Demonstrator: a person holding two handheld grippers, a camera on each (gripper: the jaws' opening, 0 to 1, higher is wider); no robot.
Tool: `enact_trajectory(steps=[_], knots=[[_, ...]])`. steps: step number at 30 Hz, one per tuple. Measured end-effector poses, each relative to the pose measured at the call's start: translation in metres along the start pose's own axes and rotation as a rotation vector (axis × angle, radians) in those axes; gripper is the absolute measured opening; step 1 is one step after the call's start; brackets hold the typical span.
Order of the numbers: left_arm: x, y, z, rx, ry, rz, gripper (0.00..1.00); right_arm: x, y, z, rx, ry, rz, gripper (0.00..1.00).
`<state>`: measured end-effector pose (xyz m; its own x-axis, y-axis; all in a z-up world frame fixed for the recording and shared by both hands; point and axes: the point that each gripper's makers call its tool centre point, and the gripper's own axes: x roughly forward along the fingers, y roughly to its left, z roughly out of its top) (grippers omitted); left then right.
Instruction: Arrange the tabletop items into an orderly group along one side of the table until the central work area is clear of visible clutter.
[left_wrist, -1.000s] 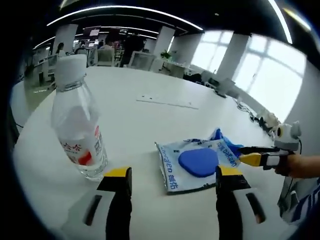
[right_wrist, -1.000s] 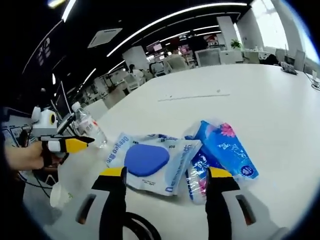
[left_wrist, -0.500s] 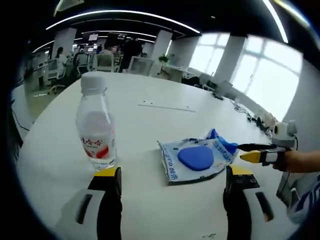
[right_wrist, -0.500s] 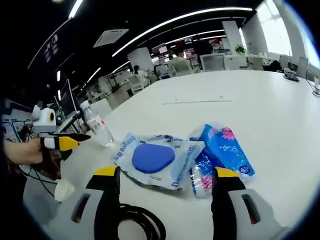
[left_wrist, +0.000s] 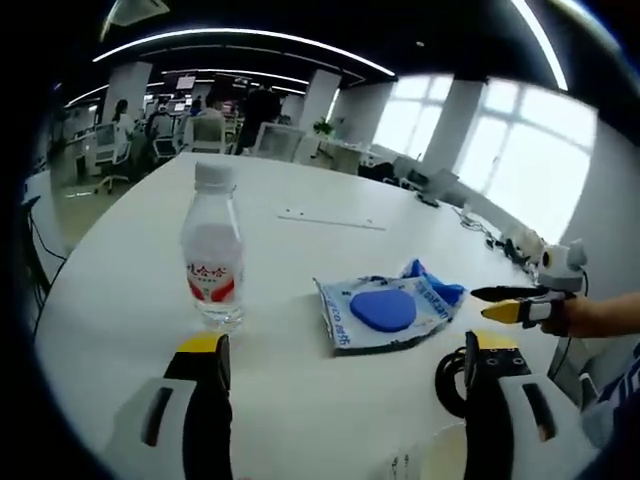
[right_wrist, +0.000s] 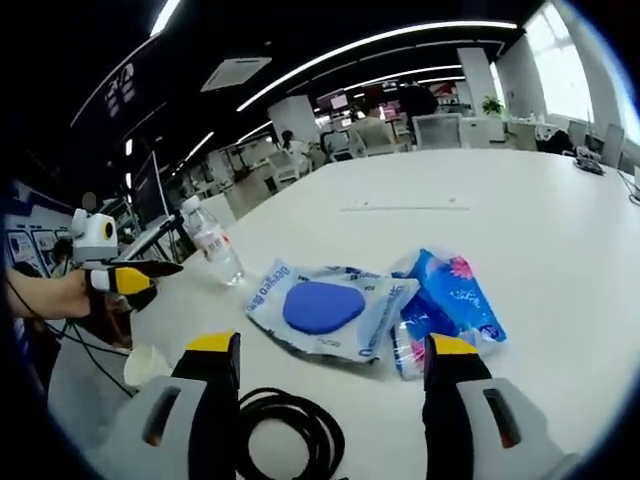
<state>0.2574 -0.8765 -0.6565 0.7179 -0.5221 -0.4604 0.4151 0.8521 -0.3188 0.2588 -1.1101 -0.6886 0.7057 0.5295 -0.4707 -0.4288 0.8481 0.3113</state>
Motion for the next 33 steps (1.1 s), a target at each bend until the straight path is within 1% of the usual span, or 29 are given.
enact_trajectory(steps=[3, 7, 11, 14, 15, 16, 20, 22, 23, 25, 27, 29, 33], knots=[[-0.007, 0.002, -0.004, -0.002, -0.003, 0.007, 0.99, -0.004, 0.0, 0.0, 0.012, -0.006, -0.001, 0.74], [-0.016, 0.004, -0.007, -0.02, -0.008, 0.018, 0.99, -0.01, 0.003, 0.004, 0.005, -0.02, 0.008, 0.74], [-0.027, 0.007, -0.015, -0.039, -0.007, 0.03, 0.99, -0.017, 0.004, 0.008, -0.007, -0.031, 0.016, 0.74], [-0.033, 0.011, -0.015, -0.056, -0.013, 0.038, 0.99, -0.019, 0.005, 0.009, -0.009, -0.035, 0.019, 0.73], [-0.034, 0.012, -0.015, -0.057, -0.01, 0.042, 0.98, -0.019, 0.006, 0.01, -0.01, -0.034, 0.02, 0.73], [-0.037, 0.013, -0.018, -0.055, 0.008, 0.051, 0.98, -0.019, 0.007, 0.01, -0.011, -0.033, 0.021, 0.73], [-0.048, 0.016, -0.014, -0.07, -0.011, 0.046, 0.97, -0.022, 0.022, 0.013, -0.028, -0.047, 0.055, 0.73], [-0.055, 0.012, -0.014, -0.048, -0.015, 0.026, 0.97, -0.023, 0.033, 0.011, -0.058, -0.045, 0.088, 0.73], [-0.057, 0.01, -0.014, -0.03, -0.012, 0.012, 0.97, -0.023, 0.041, 0.008, -0.092, -0.036, 0.113, 0.73], [-0.063, 0.005, -0.018, 0.007, -0.002, -0.002, 0.98, -0.023, 0.05, 0.001, -0.132, -0.013, 0.143, 0.73], [-0.065, 0.001, -0.022, 0.028, 0.008, -0.01, 0.99, -0.021, 0.054, -0.003, -0.114, -0.017, 0.153, 0.73], [-0.067, -0.006, -0.026, 0.038, 0.016, -0.032, 0.99, -0.021, 0.056, -0.005, -0.102, -0.015, 0.161, 0.73], [-0.069, -0.012, -0.034, 0.032, 0.032, -0.045, 0.98, -0.021, 0.063, -0.005, -0.111, -0.017, 0.178, 0.73]])
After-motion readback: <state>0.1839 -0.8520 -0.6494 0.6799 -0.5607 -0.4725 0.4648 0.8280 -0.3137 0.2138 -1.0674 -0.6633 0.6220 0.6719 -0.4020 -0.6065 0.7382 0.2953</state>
